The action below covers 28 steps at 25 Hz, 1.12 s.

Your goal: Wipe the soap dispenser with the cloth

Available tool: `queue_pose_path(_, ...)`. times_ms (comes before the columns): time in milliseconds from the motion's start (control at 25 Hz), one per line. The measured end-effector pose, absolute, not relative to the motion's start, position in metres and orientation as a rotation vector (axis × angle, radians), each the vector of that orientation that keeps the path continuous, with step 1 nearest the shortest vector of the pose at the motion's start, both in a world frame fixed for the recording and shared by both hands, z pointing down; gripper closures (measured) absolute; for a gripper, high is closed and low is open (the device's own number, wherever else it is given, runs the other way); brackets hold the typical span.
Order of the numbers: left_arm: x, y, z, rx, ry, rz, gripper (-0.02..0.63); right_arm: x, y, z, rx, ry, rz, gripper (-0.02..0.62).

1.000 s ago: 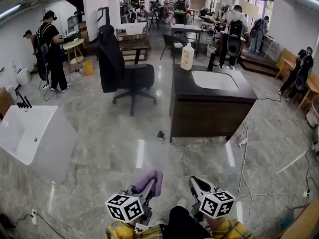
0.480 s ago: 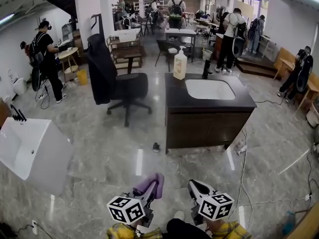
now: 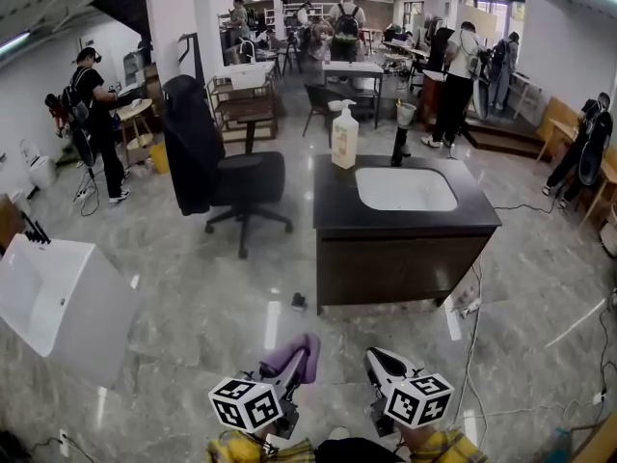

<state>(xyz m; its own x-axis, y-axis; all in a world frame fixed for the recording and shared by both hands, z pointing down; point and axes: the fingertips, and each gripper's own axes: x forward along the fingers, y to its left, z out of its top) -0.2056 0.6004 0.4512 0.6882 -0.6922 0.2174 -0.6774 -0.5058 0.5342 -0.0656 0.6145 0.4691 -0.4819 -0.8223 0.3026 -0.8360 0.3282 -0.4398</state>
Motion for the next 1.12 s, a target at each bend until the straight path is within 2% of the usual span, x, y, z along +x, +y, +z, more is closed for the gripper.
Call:
queue_pose_path(360,-0.161,0.563,0.453,2.31,-1.063,-0.016,0.557,-0.026,0.572,0.475,1.558,-2.564,0.889,0.589)
queue_pose_path(680,-0.151,0.54,0.456,2.303,-1.069,0.025,0.557,-0.01,0.555,0.481,1.576,-2.551,0.947,0.589)
queue_pose_path(1120,-0.127,0.451,0.459,2.317,-1.001,0.033,0.557,0.016,0.484,0.488,1.653,-2.481,0.959,0.589)
